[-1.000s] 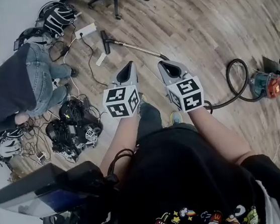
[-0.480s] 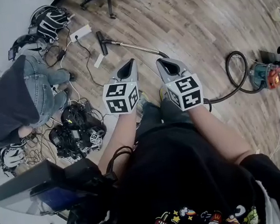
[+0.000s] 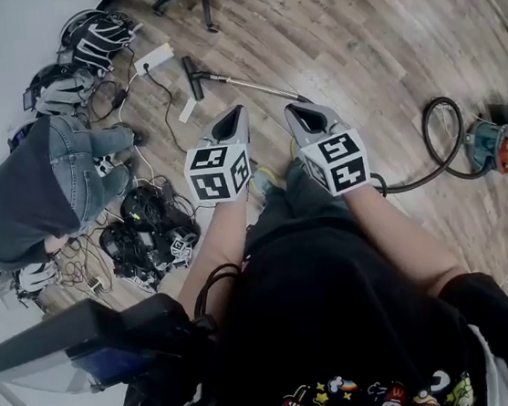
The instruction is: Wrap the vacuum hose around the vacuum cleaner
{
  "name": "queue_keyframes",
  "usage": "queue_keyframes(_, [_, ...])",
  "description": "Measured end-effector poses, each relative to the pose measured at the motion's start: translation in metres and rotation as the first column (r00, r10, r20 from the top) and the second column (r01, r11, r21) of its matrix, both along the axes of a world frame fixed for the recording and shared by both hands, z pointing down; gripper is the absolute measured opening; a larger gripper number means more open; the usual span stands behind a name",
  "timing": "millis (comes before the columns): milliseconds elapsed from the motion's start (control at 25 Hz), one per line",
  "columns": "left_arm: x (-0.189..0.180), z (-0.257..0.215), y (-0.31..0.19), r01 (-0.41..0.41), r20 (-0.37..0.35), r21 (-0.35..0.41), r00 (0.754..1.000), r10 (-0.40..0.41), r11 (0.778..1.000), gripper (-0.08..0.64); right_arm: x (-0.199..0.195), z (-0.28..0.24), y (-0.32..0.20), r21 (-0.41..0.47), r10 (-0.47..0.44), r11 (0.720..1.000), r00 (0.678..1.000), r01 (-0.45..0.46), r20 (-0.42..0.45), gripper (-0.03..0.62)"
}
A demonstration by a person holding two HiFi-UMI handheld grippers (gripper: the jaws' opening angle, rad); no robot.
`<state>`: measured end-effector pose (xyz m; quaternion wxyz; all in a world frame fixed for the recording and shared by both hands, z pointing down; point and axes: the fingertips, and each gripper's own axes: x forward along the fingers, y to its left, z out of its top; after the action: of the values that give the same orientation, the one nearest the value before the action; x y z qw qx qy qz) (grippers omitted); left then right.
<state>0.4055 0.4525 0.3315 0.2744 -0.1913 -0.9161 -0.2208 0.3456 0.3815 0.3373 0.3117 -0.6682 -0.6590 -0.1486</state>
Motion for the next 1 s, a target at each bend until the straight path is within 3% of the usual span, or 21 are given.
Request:
queue_keyframes(400, [-0.072, 0.047, 0.031, 0.069, -0.059, 0.055, 0.996, -0.065, 0.996, 0.002, -0.075, 0.052, 0.023, 0.052, -0.074, 0.996, 0.996, 0.076, -0.039, 0.018])
queue_keyframes(640, [-0.083, 0.097, 0.059, 0.117, -0.076, 0.119, 0.991, -0.109, 0.986, 0.003, -0.091, 0.096, 0.039, 0.11, -0.115, 0.987, 0.993, 0.114, -0.002, 0.018])
queue_keyframes(840, [-0.087, 0.154, 0.083, 0.166, -0.097, 0.217, 0.984, -0.148, 0.962, 0.005, -0.098, 0.139, 0.055, 0.175, -0.165, 0.972, 0.986, 0.159, 0.016, 0.018])
queue_keyframes(1000, [-0.089, 0.212, 0.102, 0.229, -0.102, 0.303, 0.973, -0.207, 0.925, 0.005, -0.103, 0.186, 0.07, 0.213, -0.188, 0.961, 0.982, 0.179, 0.022, 0.018])
